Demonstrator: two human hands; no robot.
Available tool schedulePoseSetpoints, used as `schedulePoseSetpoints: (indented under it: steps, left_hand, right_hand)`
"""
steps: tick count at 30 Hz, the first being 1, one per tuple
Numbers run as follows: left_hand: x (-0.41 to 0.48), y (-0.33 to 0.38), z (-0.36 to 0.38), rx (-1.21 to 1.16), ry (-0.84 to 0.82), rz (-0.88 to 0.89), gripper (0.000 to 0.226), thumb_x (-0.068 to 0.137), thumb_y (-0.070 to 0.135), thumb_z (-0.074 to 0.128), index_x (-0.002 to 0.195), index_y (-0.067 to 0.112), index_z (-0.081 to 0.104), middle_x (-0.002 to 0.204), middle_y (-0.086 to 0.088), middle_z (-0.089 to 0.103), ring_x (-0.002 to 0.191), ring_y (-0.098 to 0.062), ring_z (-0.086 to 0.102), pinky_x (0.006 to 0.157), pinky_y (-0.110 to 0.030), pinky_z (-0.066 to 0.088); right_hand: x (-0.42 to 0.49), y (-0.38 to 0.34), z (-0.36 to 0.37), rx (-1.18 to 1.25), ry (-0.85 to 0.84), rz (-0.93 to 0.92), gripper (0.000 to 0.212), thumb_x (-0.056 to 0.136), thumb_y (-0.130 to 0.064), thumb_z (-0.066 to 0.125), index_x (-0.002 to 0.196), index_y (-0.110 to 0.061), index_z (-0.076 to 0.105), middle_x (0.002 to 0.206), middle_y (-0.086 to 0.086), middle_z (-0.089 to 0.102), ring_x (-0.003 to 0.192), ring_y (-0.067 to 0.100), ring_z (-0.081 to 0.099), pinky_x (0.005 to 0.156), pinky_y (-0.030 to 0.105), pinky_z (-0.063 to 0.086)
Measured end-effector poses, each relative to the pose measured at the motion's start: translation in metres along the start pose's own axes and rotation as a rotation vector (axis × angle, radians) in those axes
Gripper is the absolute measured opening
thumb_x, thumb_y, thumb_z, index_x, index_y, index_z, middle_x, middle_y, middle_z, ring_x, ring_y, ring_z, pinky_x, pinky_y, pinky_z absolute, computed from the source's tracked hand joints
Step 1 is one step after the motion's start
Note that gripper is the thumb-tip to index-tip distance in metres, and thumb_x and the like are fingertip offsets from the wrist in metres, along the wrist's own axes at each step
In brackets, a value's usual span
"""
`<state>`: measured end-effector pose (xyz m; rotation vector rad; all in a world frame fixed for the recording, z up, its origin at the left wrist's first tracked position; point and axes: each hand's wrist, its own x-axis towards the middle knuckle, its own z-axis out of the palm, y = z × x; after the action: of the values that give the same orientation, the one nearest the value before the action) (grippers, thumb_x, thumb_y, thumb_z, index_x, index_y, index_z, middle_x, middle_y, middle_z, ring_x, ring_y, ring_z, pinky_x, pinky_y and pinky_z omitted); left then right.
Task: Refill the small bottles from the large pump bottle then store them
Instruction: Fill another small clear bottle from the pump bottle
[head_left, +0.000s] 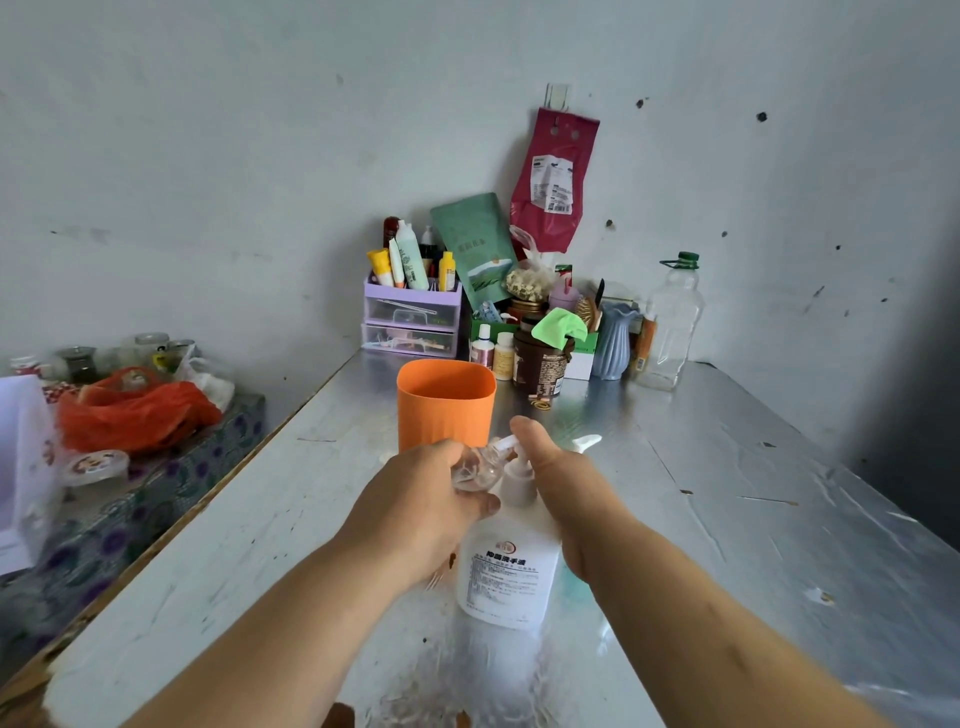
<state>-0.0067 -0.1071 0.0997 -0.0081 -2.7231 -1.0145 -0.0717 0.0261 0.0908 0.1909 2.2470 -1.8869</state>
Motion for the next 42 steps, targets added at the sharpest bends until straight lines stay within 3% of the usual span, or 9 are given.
schedulePoseSetpoints:
  steps: [4, 9, 13, 22, 26, 31, 35, 39, 42]
  left_hand:
    - [0.001, -0.003, 0.003, -0.022, -0.004, -0.014, 0.034, 0.083, 0.041, 0.073, 0.113, 0.030, 0.062, 0.105, 0.010, 0.068, 0.090, -0.011, 0.063, 0.073, -0.027, 0.050]
    - [0.001, -0.008, 0.007, 0.003, 0.000, -0.027, 0.030, 0.083, 0.039, 0.073, 0.110, 0.029, 0.062, 0.100, 0.009, 0.067, 0.084, -0.010, 0.061, 0.060, -0.022, 0.038]
    - [-0.002, -0.005, 0.006, 0.003, -0.023, -0.040, 0.028, 0.083, 0.039, 0.073, 0.107, 0.030, 0.062, 0.098, 0.009, 0.068, 0.084, -0.010, 0.063, 0.064, -0.024, 0.045]
    - [-0.003, 0.004, -0.002, 0.027, -0.008, -0.019, 0.026, 0.082, 0.040, 0.073, 0.103, 0.029, 0.062, 0.099, 0.010, 0.068, 0.086, -0.011, 0.063, 0.074, -0.030, 0.051]
    - [-0.002, 0.004, -0.002, 0.016, -0.003, -0.003, 0.020, 0.083, 0.039, 0.072, 0.095, 0.031, 0.059, 0.096, 0.009, 0.067, 0.083, -0.010, 0.062, 0.065, -0.025, 0.044]
    - [0.000, 0.000, 0.001, 0.010, -0.007, -0.006, 0.022, 0.083, 0.041, 0.072, 0.099, 0.031, 0.060, 0.096, 0.011, 0.067, 0.083, -0.010, 0.062, 0.071, -0.029, 0.051]
    - [0.002, -0.003, 0.003, 0.019, 0.000, -0.001, 0.021, 0.083, 0.039, 0.073, 0.093, 0.030, 0.057, 0.091, 0.010, 0.065, 0.080, -0.011, 0.060, 0.059, -0.022, 0.040]
    - [0.000, -0.006, 0.005, 0.022, -0.011, -0.006, 0.022, 0.082, 0.038, 0.073, 0.086, 0.030, 0.053, 0.083, 0.010, 0.060, 0.078, -0.013, 0.059, 0.056, -0.023, 0.035]
    - [-0.001, -0.004, 0.004, 0.010, -0.015, -0.019, 0.020, 0.083, 0.038, 0.073, 0.090, 0.031, 0.056, 0.088, 0.009, 0.064, 0.080, -0.012, 0.061, 0.059, -0.024, 0.038]
  right_hand:
    - [-0.003, 0.003, 0.001, 0.014, 0.008, -0.030, 0.074, 0.048, -0.074, 0.056, 0.098, -0.019, 0.067, 0.099, 0.009, 0.071, 0.097, 0.031, 0.066, 0.096, 0.048, 0.049]
    - [-0.007, 0.008, 0.002, 0.009, 0.017, -0.056, 0.074, 0.050, -0.073, 0.052, 0.098, -0.018, 0.065, 0.101, 0.011, 0.070, 0.096, 0.029, 0.066, 0.093, 0.045, 0.051]
    - [-0.010, 0.006, 0.002, -0.011, 0.003, -0.030, 0.075, 0.048, -0.073, 0.051, 0.096, -0.017, 0.066, 0.102, 0.013, 0.070, 0.099, 0.031, 0.065, 0.095, 0.047, 0.049]
    - [-0.012, -0.008, -0.006, -0.061, -0.027, -0.068, 0.042, 0.071, -0.054, 0.053, 0.076, -0.014, 0.064, 0.091, 0.012, 0.070, 0.088, 0.027, 0.066, 0.087, 0.037, 0.051]
    - [-0.015, -0.007, -0.003, -0.013, -0.021, -0.045, 0.062, 0.054, -0.067, 0.054, 0.084, -0.014, 0.067, 0.095, 0.014, 0.068, 0.095, 0.033, 0.064, 0.096, 0.048, 0.048]
    - [-0.010, 0.006, -0.009, 0.028, -0.021, -0.195, 0.030, 0.089, -0.048, 0.054, 0.084, -0.019, 0.061, 0.078, -0.003, 0.061, 0.063, 0.006, 0.054, 0.059, 0.019, 0.045]
    - [-0.007, 0.006, 0.000, 0.032, 0.018, -0.112, 0.057, 0.059, -0.065, 0.055, 0.089, -0.017, 0.066, 0.092, 0.006, 0.070, 0.089, 0.024, 0.065, 0.086, 0.037, 0.053]
    - [-0.006, 0.009, 0.003, 0.017, 0.024, -0.055, 0.063, 0.062, -0.065, 0.055, 0.103, -0.018, 0.065, 0.100, 0.007, 0.071, 0.094, 0.026, 0.065, 0.090, 0.038, 0.051]
    - [-0.008, 0.001, 0.002, -0.014, 0.006, -0.022, 0.074, 0.047, -0.070, 0.053, 0.093, -0.015, 0.068, 0.102, 0.012, 0.071, 0.099, 0.031, 0.065, 0.096, 0.048, 0.049]
